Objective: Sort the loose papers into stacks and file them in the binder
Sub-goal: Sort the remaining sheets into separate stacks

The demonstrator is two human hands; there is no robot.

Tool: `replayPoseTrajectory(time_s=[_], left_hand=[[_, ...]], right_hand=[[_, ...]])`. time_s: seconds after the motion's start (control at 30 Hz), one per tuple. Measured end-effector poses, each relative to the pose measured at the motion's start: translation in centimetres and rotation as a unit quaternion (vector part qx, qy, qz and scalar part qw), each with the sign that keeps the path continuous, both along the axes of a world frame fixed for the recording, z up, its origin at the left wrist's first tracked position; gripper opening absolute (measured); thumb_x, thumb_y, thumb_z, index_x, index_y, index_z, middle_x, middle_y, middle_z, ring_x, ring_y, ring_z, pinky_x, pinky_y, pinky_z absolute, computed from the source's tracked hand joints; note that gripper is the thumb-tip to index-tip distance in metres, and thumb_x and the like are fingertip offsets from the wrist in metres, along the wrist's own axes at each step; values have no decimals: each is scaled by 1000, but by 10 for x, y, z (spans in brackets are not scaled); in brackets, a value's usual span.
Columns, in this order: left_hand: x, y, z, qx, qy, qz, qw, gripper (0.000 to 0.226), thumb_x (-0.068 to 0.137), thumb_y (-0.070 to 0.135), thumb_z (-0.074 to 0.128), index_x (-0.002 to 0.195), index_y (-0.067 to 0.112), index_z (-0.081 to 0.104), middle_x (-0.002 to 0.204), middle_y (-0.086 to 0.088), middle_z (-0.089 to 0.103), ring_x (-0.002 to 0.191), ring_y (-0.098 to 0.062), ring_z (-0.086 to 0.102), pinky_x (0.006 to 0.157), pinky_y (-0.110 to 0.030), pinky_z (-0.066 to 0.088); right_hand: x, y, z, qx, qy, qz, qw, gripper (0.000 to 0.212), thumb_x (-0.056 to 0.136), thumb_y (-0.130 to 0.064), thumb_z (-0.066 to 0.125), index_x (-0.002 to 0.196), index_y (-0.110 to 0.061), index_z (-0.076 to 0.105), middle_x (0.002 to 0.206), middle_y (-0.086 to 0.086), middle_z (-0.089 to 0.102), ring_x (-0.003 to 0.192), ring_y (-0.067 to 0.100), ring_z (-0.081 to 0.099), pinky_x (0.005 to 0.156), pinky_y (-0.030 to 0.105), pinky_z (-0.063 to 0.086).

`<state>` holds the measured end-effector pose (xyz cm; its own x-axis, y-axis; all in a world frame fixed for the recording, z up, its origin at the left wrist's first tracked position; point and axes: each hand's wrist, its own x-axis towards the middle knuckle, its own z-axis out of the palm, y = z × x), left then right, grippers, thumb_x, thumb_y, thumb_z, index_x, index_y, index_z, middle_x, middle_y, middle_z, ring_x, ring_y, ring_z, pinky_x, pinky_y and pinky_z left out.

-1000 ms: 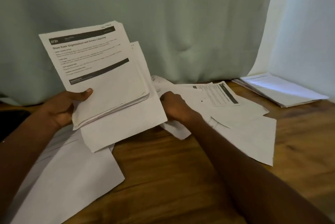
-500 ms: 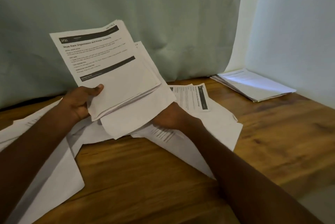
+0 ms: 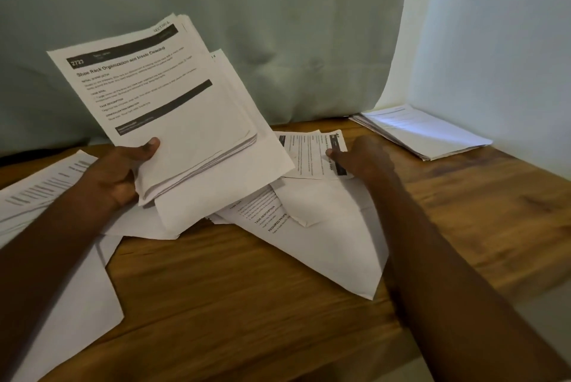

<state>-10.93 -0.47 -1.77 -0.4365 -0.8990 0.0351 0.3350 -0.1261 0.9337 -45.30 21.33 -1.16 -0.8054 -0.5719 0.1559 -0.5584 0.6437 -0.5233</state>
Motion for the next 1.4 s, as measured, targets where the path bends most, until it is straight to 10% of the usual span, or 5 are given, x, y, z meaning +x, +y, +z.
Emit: replayPoseTrajectory(time_s=[0.47,0.67,0.87,1.03,1.4], left_hand=[[3,11,7,-2,24,-15,1000,31,98,8,60,91,27,83,112,3,75,93,-10,75,79,-32,63],[12,10,15,-27,37,-8,999,39,101,10,56,139,21,60,120,4,73,103,-10,71,86,-30,60],[19,20,27,-22,35,-38,998,51,106,14,49,73,29,84,91,8,79,83,-5,75,87,-30,58],[17,33,40,-41,30,-38,998,56,106,14,47,66,30,82,86,10,79,78,-3,75,85,-35,57],[46,8,45,-7,98,6,995,48,97,23,62,144,15,56,134,0,67,120,-12,66,96,-32,57]], right_hand=[[5,-3,23,-379,-328,91,860,4,96,-13,68,97,-10,70,91,10,78,82,24,77,72,41,64],[13,0,35,-404,-417,132,803,16,96,-18,65,107,-8,71,104,16,77,102,34,74,90,56,59],[12,17,56,-585,-122,88,797,16,98,-23,66,104,-10,73,97,3,77,91,23,75,79,35,62],[13,14,58,-646,-208,63,731,10,96,-24,70,101,-17,74,102,8,77,94,27,75,84,50,62],[99,-28,20,-315,-211,215,900,5,89,-3,73,90,-1,69,79,14,72,60,22,69,54,32,56]])
